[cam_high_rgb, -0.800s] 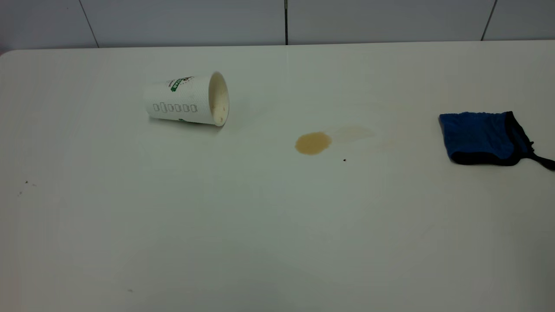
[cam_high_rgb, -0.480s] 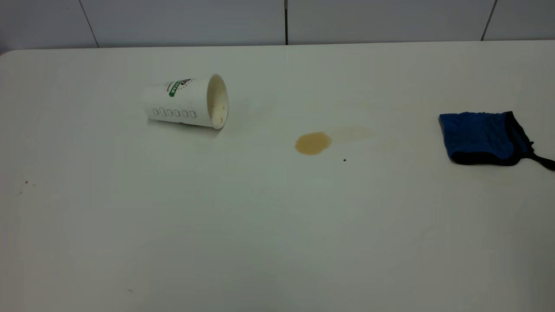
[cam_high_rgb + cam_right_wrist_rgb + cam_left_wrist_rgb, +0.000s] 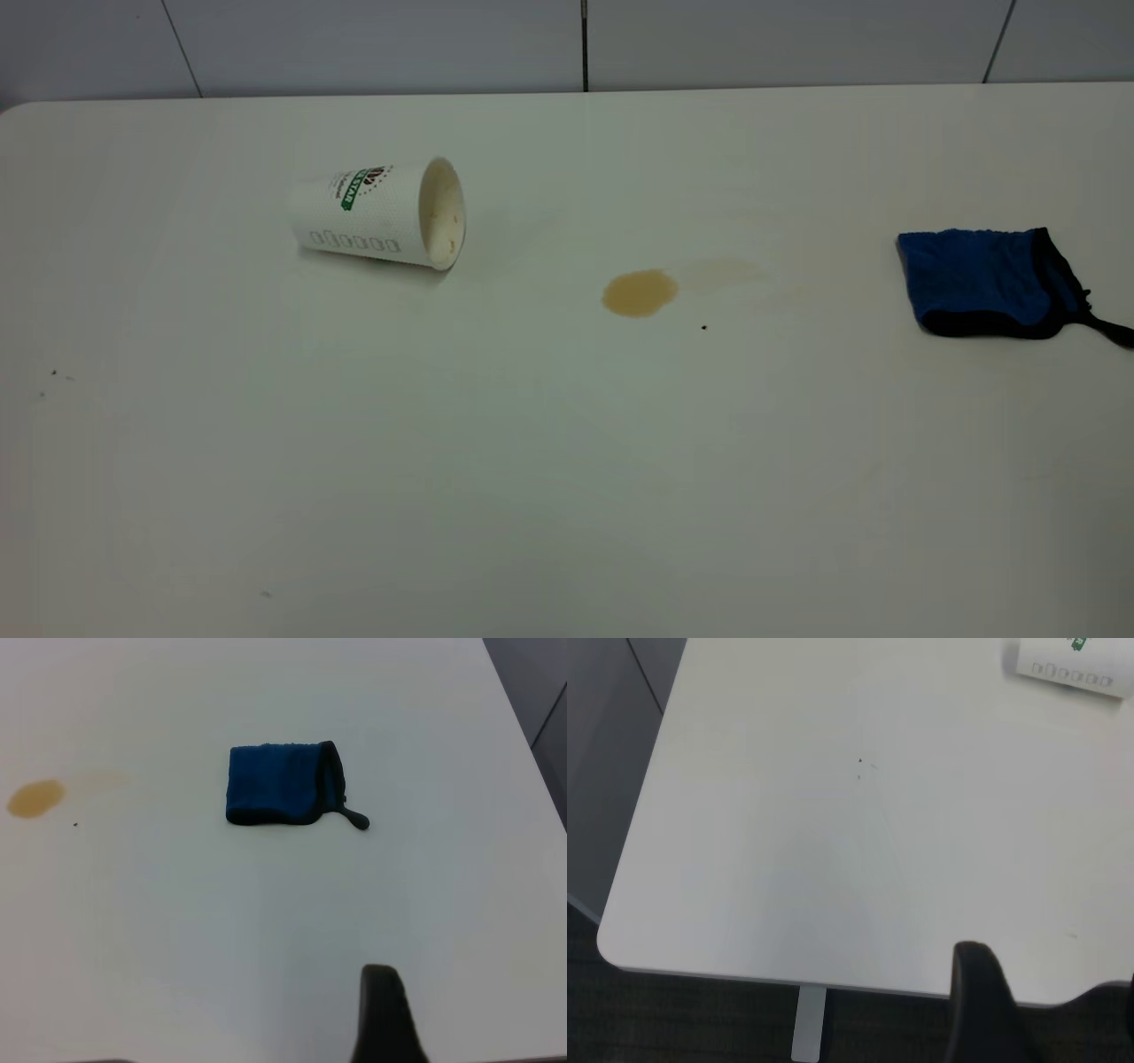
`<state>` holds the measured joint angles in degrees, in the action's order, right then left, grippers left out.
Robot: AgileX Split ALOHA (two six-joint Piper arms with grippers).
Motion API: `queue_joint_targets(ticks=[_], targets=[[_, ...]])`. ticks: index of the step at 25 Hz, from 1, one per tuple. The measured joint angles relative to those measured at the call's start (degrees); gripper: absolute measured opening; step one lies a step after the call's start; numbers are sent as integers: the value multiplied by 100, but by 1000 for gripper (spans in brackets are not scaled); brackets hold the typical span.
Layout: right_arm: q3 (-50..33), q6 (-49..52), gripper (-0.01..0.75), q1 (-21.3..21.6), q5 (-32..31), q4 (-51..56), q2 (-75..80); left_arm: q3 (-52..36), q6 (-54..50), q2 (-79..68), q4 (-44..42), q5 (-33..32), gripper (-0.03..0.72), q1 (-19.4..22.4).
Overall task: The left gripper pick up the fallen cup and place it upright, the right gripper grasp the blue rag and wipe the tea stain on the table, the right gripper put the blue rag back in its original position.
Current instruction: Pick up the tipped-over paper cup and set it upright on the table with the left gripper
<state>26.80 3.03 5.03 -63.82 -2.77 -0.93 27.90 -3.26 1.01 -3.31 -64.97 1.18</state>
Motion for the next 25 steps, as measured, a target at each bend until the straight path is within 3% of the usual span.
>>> queue_joint_targets(ticks=[17, 25], targets=[[0, 0, 533, 0, 0, 0, 0, 44, 115, 0, -7, 61, 427, 0], [0, 0, 533, 0, 0, 0, 0, 1017, 326, -1232, -3, 206, 427, 0]])
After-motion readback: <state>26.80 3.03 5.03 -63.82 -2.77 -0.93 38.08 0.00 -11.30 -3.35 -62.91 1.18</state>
